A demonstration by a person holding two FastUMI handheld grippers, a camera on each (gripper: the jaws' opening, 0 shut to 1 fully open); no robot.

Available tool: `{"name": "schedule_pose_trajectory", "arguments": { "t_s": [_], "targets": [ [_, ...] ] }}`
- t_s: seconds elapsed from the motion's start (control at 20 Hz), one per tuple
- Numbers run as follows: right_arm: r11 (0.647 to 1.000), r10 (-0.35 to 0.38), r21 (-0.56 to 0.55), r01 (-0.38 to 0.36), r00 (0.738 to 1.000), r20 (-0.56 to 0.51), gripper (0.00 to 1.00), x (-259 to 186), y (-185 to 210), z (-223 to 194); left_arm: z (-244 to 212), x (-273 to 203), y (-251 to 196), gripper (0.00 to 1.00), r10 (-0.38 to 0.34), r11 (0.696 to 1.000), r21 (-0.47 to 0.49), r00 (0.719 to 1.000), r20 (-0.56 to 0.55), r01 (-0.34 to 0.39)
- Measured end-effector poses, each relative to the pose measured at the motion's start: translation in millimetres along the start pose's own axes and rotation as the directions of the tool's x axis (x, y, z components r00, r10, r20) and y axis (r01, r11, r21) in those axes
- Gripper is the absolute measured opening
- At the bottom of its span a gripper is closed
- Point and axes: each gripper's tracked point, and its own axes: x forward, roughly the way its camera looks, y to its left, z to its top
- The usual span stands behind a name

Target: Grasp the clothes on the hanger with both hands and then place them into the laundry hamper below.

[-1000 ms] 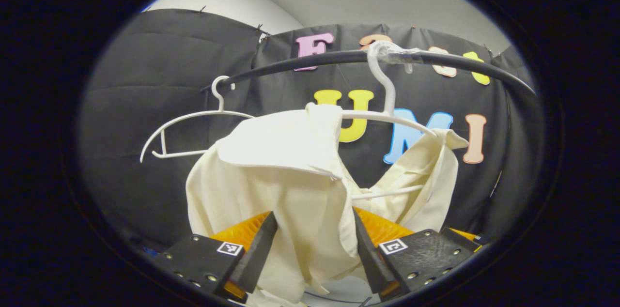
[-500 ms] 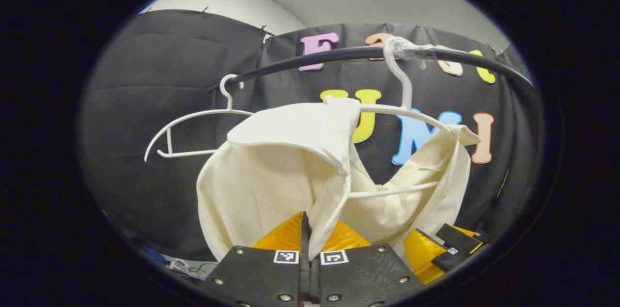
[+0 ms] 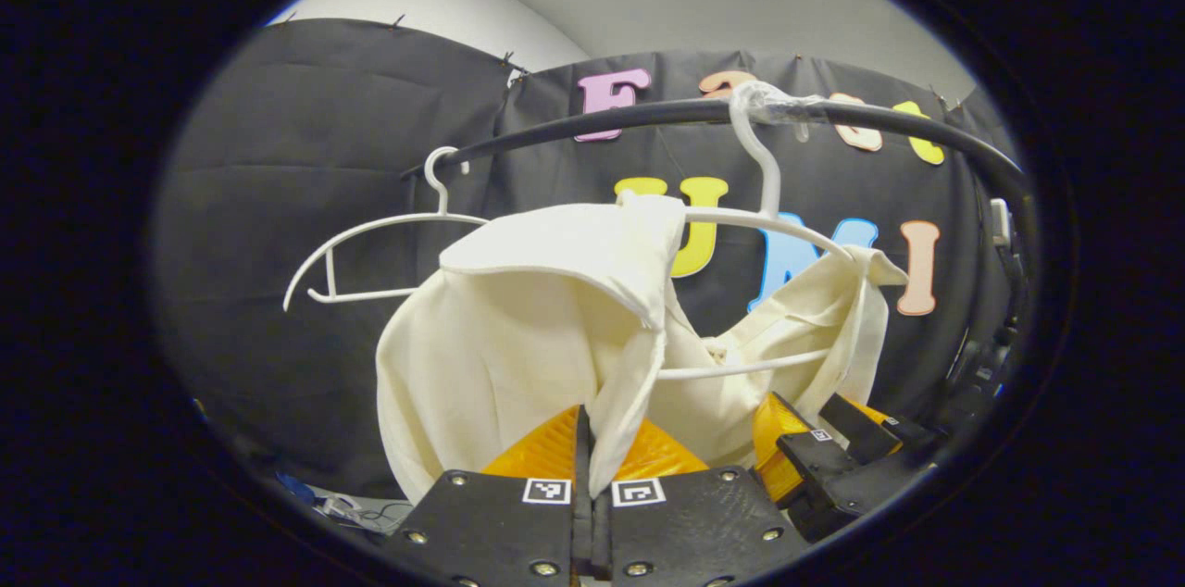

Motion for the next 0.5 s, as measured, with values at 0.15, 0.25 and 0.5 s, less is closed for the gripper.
{"name": "schedule_pose_trajectory", "arguments": {
  "t_s": [0.15,0.25,0.5],
  "targets": [
    [1.000,-0.008,0.008,0.008,1.000,0.021,0.58,-10.4,-8.9,7.0,6.4,-7.2,5.0,0.01,0.014,1.000,-0.003,1.000,0.021,-0.014],
    [0.999,-0.034,0.038,0.033,0.999,0.035,0.26,-15.9,-21.1,9.1,9.2,-12.5,7.7,0.00,0.022,1.000,0.001,0.999,0.031,-0.022],
    [0.997,-0.013,0.079,0.008,0.998,0.069,0.01,-28.9,-30.6,19.1,9.2,-21.1,14.2,0.01,0.034,0.999,-0.004,0.999,0.041,-0.034]
  ]
}}
